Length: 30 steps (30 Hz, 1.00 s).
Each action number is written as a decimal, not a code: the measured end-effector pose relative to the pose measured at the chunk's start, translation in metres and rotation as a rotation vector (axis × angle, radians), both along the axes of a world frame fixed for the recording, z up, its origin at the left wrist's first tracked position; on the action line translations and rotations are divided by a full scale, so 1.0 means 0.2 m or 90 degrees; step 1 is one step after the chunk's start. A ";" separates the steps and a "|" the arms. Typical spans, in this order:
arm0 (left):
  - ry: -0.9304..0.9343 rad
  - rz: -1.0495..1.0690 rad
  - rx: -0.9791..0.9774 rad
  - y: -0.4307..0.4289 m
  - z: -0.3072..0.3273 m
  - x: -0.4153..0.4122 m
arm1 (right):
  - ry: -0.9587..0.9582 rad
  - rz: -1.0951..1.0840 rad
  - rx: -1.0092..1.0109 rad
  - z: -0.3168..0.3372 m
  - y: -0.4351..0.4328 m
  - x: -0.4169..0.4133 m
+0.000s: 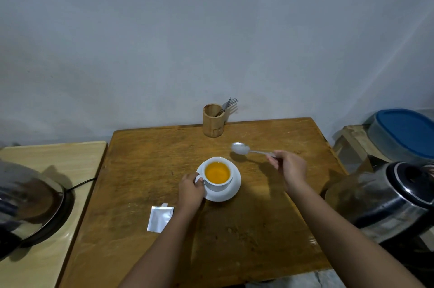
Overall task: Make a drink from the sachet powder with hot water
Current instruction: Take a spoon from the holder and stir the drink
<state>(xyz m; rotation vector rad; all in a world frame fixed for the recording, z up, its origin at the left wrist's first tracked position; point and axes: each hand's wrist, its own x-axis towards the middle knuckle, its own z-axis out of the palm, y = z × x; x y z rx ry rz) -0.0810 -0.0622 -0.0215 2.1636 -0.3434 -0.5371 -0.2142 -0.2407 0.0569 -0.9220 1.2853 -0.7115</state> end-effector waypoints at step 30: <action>-0.066 0.031 -0.056 0.03 0.01 -0.07 | 0.419 0.405 -0.337 -0.51 0.20 -0.20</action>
